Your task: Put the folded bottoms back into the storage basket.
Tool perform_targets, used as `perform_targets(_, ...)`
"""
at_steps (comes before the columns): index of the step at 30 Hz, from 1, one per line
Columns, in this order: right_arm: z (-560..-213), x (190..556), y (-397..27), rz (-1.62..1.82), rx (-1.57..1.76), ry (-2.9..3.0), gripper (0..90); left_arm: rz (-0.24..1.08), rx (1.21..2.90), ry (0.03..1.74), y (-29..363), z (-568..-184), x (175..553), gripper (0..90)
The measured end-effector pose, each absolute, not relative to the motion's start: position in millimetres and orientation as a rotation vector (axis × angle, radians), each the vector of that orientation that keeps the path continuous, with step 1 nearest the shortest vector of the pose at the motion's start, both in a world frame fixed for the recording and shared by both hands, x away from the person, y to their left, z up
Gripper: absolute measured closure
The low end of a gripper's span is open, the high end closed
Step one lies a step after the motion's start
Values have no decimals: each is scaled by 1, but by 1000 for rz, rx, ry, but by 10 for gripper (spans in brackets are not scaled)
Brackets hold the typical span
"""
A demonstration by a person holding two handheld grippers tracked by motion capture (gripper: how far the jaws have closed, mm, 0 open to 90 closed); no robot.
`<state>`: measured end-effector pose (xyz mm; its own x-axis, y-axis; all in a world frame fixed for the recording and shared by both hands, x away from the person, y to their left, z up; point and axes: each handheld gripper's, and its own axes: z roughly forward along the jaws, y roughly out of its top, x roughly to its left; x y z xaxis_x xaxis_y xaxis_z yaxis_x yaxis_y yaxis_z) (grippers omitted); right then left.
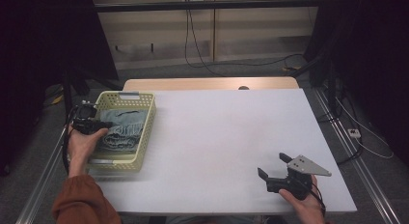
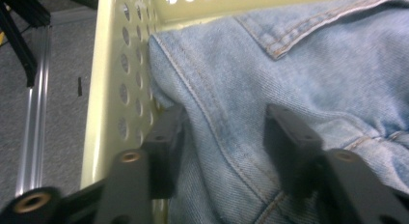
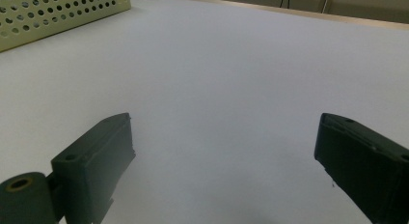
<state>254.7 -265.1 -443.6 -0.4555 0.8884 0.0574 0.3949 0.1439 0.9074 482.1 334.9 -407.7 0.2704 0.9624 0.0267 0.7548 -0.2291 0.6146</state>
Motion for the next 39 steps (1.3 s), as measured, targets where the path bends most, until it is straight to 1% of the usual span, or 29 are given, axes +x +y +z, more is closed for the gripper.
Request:
perform_targets(6, -444, 255, -265, 1282, 1231, 1922, 68, 566, 2018, 1493, 336, -402, 480, 319)
perform_targets(8, -444, 256, -265, 1283, 1230, 1924, 68, 586, 1990, 1444, 336, -399, 478, 240)
perform_targets(10, -444, 256, -265, 1287, 1230, 1925, 69, 602, 1960, 1420, 337, -396, 477, 215)
perform_targets(13, -444, 256, -265, 1287, 1229, 1925, 70, 604, 1928, 1410, 338, -394, 476, 138)
perform_targets(18, -445, 256, -266, 1292, 1232, 1927, 70, 594, 1937, 1369, 339, -393, 473, 38)
perform_targets(20, -445, 257, -266, 1290, 1231, 1930, 70, 613, 1922, 1363, 339, -391, 472, 60)
perform_targets(27, -445, 257, -266, 1296, 1236, 1931, 70, 647, 1849, 1328, 343, -383, 463, 45)
perform_targets(31, -446, 258, -267, 1300, 1244, 1931, 70, 671, 1835, 1316, 344, -379, 459, 56)
perform_targets(33, -446, 258, -267, 1299, 1241, 1933, 70, 649, 1828, 1309, 345, -378, 458, 69)
perform_targets(39, -446, 258, -267, 1303, 1250, 1931, 71, 673, 1833, 1255, 343, -378, 459, 53)
